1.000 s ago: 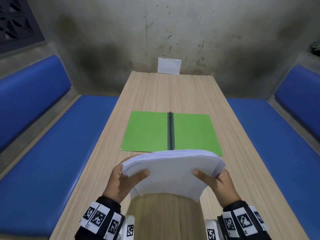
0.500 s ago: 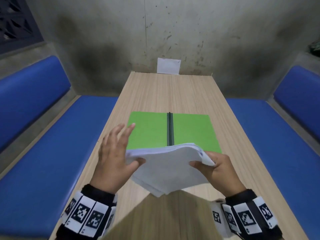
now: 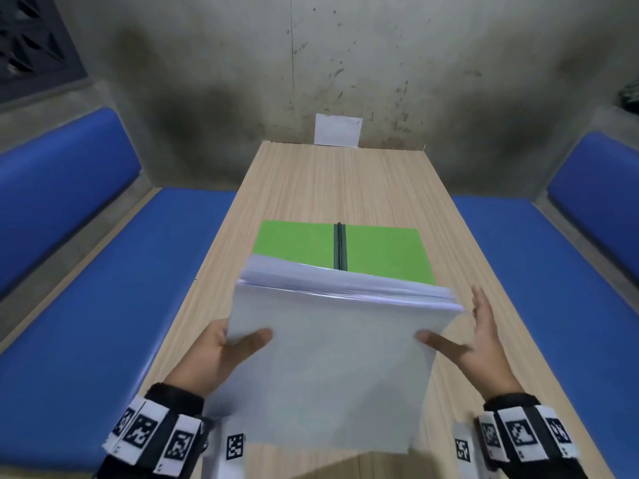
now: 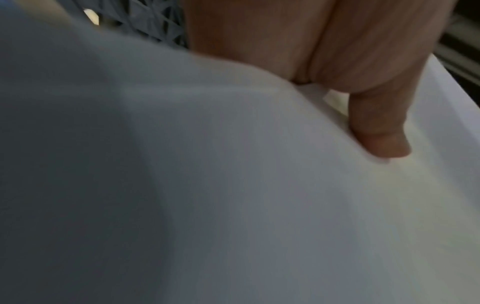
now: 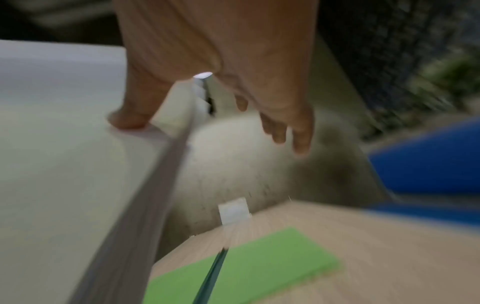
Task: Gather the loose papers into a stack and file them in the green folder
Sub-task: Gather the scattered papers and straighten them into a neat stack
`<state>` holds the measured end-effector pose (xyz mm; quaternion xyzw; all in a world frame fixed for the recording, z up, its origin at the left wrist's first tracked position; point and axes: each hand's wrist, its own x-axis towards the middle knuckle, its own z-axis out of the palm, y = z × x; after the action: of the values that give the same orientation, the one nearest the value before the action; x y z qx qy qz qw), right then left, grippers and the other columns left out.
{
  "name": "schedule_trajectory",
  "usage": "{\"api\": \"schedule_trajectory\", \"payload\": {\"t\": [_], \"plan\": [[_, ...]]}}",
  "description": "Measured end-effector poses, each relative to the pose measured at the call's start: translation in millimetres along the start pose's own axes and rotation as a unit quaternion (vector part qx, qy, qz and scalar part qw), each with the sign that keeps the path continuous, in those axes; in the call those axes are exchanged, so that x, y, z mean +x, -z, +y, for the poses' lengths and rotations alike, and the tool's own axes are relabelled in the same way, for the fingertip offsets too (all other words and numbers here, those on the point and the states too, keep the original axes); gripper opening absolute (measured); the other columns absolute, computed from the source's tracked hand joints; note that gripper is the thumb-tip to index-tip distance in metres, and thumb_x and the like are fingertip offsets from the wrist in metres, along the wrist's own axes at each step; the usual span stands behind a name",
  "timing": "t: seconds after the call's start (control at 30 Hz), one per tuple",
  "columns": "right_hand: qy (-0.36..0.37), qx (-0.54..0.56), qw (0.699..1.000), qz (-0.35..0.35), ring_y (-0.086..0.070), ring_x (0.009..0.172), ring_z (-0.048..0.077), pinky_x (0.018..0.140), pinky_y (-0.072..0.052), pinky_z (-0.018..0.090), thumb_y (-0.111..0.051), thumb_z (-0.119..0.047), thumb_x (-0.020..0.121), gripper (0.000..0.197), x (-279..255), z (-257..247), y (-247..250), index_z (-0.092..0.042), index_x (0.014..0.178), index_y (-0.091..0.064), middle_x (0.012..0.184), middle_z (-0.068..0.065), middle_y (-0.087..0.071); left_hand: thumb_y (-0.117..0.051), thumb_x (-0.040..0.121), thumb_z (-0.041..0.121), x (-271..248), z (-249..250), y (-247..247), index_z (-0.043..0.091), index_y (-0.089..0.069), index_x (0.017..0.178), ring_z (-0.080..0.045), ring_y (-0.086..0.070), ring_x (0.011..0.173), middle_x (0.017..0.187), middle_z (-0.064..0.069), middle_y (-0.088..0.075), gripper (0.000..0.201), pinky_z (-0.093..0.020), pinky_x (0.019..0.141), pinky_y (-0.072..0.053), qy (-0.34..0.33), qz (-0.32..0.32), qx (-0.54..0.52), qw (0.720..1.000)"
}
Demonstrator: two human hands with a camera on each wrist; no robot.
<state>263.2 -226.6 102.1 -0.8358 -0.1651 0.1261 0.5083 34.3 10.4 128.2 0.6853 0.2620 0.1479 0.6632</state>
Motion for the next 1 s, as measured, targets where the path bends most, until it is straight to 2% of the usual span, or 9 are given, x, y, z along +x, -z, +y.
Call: {"api": "schedule_trajectory", "payload": {"t": [0.13, 0.27, 0.43, 0.5, 0.57, 0.63, 0.73, 0.83, 1.0], "plan": [[-0.078, 0.241, 0.946, -0.202, -0.062, 0.099, 0.014, 0.080, -0.050, 0.026, -0.089, -0.040, 0.037, 0.092, -1, 27, -10, -0.017, 0.117, -0.049, 0.111, 0.003, -0.066, -0.078, 0.037, 0.068, -1, -16, 13, 0.020, -0.072, 0.093, -0.016, -0.070, 0.088, 0.096, -0.003, -0.075, 0.074, -0.027, 0.080, -0.054, 0.013, 0.027, 0.003, 1.000], [-0.116, 0.265, 0.903, -0.319, -0.068, 0.096, 0.031, 0.075, -0.056, 0.035, -0.088, -0.024, 0.043, 0.074, -9, 29, -18, -0.004, 0.109, -0.063, 0.105, 0.017, -0.072, -0.070, 0.078, 0.033, 5, -23, 2, 0.012, -0.072, 0.088, -0.017, -0.071, 0.089, 0.087, 0.001, -0.077, 0.023, -0.032, 0.083, -0.051, 0.051, 0.061, 0.011, 0.997], [-0.030, 0.212, 0.967, -0.136, -0.069, 0.071, 0.018, 0.060, -0.052, 0.027, -0.086, -0.049, 0.040, 0.065, -18, 11, -33, 0.003, 0.076, -0.070, 0.077, 0.005, -0.073, -0.067, 0.081, 0.024, 5, -32, -28, 0.010, -0.065, 0.071, -0.020, -0.061, 0.069, 0.062, 0.001, -0.067, 0.018, -0.026, 0.058, -0.051, 0.026, 0.180, -0.039, 0.982], [0.012, 0.210, 0.977, -0.045, -0.058, 0.059, 0.010, 0.055, -0.045, 0.025, -0.081, -0.038, 0.060, 0.044, -27, 5, -48, 0.003, 0.063, -0.066, 0.058, -0.003, -0.065, -0.070, 0.075, 0.042, 5, -47, -40, 0.010, -0.067, 0.088, -0.022, -0.061, 0.084, 0.080, -0.005, -0.067, 0.035, -0.034, 0.077, -0.051, 0.045, 0.206, -0.019, 0.977], [0.018, 0.205, 0.978, -0.014, -0.056, 0.054, 0.003, 0.052, -0.045, 0.016, -0.077, -0.013, 0.070, 0.009, -37, 0, -59, -0.010, 0.068, -0.068, 0.054, -0.012, -0.067, -0.067, 0.056, 0.071, 3, -59, -48, 0.008, -0.062, 0.116, -0.024, -0.058, 0.112, 0.115, -0.006, -0.065, 0.087, -0.043, 0.102, -0.043, 0.087, 0.206, 0.015, 0.975], [0.007, 0.196, 0.980, -0.033, -0.063, 0.060, 0.000, 0.053, -0.048, 0.012, -0.078, -0.004, 0.067, 0.025, -43, 7, -66, -0.017, 0.084, -0.066, 0.066, -0.013, -0.072, -0.070, 0.038, 0.079, 1, -64, -51, 0.014, -0.056, 0.124, -0.021, -0.056, 0.119, 0.125, -0.003, -0.062, 0.108, -0.040, 0.106, -0.041, 0.085, 0.191, 0.010, 0.978], [-0.011, 0.220, 0.974, -0.042, -0.067, 0.079, -0.004, 0.061, -0.053, 0.010, -0.080, -0.002, 0.064, 0.049, -47, 21, -67, -0.024, 0.102, -0.059, 0.091, -0.007, -0.070, -0.086, 0.055, 0.039, -2, -60, -52, 0.036, -0.045, 0.120, 0.010, -0.054, 0.108, 0.123, 0.015, -0.056, 0.077, -0.010, 0.088, -0.046, 0.025, 0.151, -0.048, 0.987], [-0.019, 0.271, 0.962, -0.013, -0.068, 0.090, 0.008, 0.068, -0.056, 0.018, -0.078, -0.009, 0.064, 0.045, -47, 23, -62, -0.030, 0.099, -0.059, 0.099, -0.005, -0.068, -0.085, 0.025, 0.059, -1, -62, -52, 0.043, -0.038, 0.114, 0.001, -0.051, 0.111, 0.120, 0.018, -0.052, 0.102, -0.023, 0.098, -0.037, 0.031, 0.167, -0.093, 0.981], [-0.010, 0.274, 0.962, 0.001, -0.064, 0.100, 0.022, 0.086, -0.052, 0.041, -0.081, -0.058, 0.043, 0.070, -43, 18, -61, -0.031, 0.103, -0.059, 0.106, 0.002, -0.067, -0.073, 0.021, 0.077, 4, -55, -53, 0.053, -0.038, 0.110, -0.014, -0.046, 0.120, 0.131, 0.001, -0.047, 0.098, -0.032, 0.102, -0.037, -0.038, 0.200, -0.101, 0.974]]}}
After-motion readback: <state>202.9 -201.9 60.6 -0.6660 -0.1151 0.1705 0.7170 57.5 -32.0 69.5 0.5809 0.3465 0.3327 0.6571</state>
